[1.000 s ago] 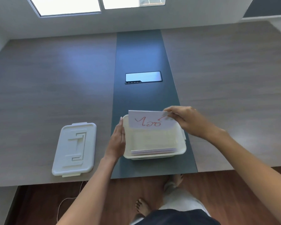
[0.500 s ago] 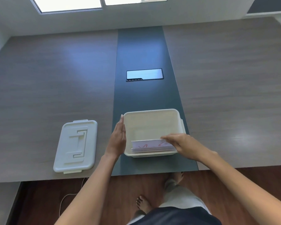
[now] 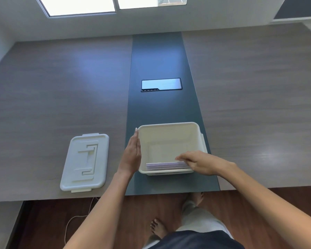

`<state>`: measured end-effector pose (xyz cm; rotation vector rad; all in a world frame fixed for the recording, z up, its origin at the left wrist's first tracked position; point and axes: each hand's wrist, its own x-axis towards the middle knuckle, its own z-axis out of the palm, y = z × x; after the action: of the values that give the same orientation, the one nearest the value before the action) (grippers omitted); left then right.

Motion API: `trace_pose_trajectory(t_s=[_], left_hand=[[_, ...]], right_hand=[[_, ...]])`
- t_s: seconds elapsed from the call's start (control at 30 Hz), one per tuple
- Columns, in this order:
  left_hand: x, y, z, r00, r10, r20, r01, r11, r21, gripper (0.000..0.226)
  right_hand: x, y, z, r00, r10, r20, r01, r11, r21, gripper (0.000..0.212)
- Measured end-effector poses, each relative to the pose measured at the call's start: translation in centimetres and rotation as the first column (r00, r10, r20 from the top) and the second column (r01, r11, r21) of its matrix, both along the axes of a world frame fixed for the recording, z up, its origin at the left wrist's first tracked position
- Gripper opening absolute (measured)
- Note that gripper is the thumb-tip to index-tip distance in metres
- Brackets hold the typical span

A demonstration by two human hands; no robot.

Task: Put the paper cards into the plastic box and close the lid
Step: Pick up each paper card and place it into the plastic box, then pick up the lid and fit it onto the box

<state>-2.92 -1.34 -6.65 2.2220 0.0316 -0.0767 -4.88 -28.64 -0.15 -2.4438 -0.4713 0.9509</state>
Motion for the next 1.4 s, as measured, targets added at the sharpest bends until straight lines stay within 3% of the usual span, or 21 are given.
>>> trace_pose_trajectory(t_s=[0.13,0.27,0.6,0.87,1.1,1.23,1.4], left_hand=[[-0.2,0.1,0.3,1.000,-0.021,0.007,0.021,0.997,0.078,0.052],[-0.1,0.2,0.9,0.998,-0.040,0.039,0.032,0.979,0.203,0.051],[-0.5,3.1,3.0,1.000,-0.001,0.023,-0.012,0.841,0.540,0.057],[-3.6,11.7,3.7,0.970,0.243,0.007,-0.194,0.756,0.626,0.059],[-7.9,16.7,2.3,0.902,0.428,-0.063,-0.300,0.723,0.623,0.063],[-10.0,17.2,0.8,0.858,0.500,-0.119,-0.329,0.712,0.621,0.065],[-11.1,17.2,-1.6,0.742,0.622,-0.251,-0.446,0.737,0.508,0.065]], right_hand=[[0.8,1.4,0.6,0.975,-0.149,0.167,0.115,0.973,0.199,0.034],[3.1,3.1,1.1,0.914,-0.204,0.350,0.106,0.954,0.279,0.030],[10.5,8.4,0.7,0.860,-0.047,0.508,-0.005,0.995,0.102,0.043],[13.6,17.1,-0.2,0.808,0.225,0.545,-0.223,0.972,-0.070,0.052],[14.7,24.9,-1.9,0.711,0.470,0.523,-0.445,0.876,-0.183,0.052],[15.2,29.0,-3.4,0.691,0.560,0.457,-0.524,0.823,-0.218,0.054],[16.2,33.3,-5.6,0.744,0.613,0.266,-0.572,0.790,-0.222,0.061]])
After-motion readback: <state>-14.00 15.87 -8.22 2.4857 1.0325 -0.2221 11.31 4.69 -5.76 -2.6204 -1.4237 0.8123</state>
